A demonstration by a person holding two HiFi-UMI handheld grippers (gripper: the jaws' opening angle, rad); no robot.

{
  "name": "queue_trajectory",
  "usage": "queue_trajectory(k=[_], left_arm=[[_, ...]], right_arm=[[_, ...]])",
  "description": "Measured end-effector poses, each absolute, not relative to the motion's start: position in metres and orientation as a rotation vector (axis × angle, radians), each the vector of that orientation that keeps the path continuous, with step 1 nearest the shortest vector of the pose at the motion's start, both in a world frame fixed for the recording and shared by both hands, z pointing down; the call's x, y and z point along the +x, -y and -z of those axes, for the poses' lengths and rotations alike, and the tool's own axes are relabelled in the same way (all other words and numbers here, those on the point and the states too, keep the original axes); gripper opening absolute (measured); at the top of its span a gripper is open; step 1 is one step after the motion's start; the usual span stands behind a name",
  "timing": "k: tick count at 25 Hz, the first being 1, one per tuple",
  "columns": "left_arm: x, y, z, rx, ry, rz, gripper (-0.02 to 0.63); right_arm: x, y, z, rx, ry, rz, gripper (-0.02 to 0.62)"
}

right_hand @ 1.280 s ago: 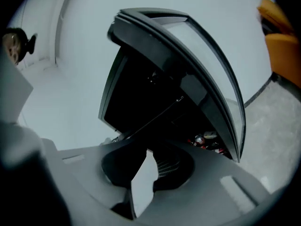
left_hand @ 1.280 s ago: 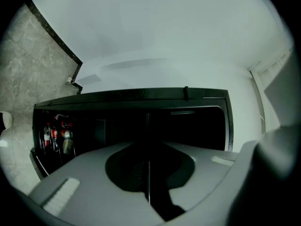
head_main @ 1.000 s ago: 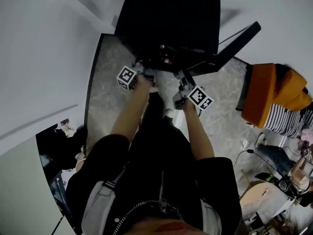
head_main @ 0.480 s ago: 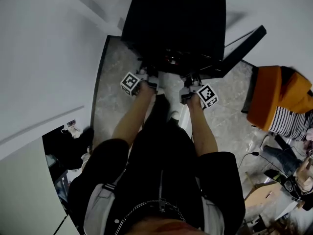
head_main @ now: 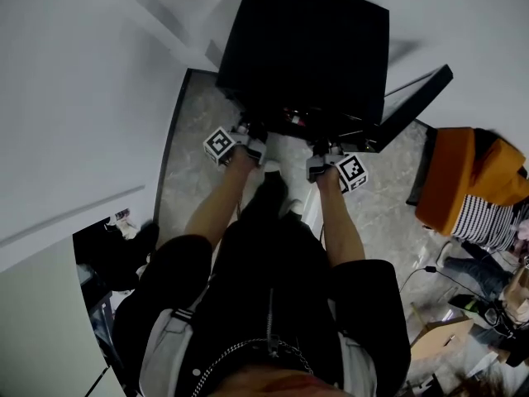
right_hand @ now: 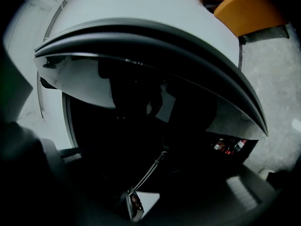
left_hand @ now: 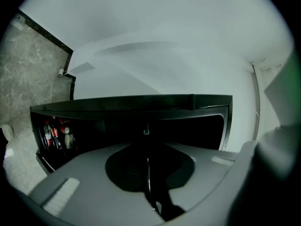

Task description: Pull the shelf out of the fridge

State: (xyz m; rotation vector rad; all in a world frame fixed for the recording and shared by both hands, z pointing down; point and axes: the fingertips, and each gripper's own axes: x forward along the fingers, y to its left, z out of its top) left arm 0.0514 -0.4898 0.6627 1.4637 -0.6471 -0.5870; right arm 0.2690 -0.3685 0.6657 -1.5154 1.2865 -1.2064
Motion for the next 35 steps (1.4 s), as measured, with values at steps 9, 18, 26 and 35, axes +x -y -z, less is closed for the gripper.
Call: queue_trajectory(k=[9,18,26,35], left_arm=[[0.059,0.517,-0.663,1.492,0.577,0.533,0.028],[0.062,0.518,-0.663,1.485,0.536,0.541,0.023],[0.057,0.508,-0.662,1.485,0.544,0.549,0.022],[0.050,0.494,-0.660,1.476,0.548,0.559,0.021]], right_arm=[[0.280,0.381,-0.674,-1.529,-1.230,1.182,0.083],[0.283,0.383,-0.673,-1.519,-1.232,1.158,0.044],[0.280,0.376,-0.673,-1.481,-1.210,1.158,0.037],[0.274,0.365,-0.670,-1.457,-1.238,1.170,0.037]])
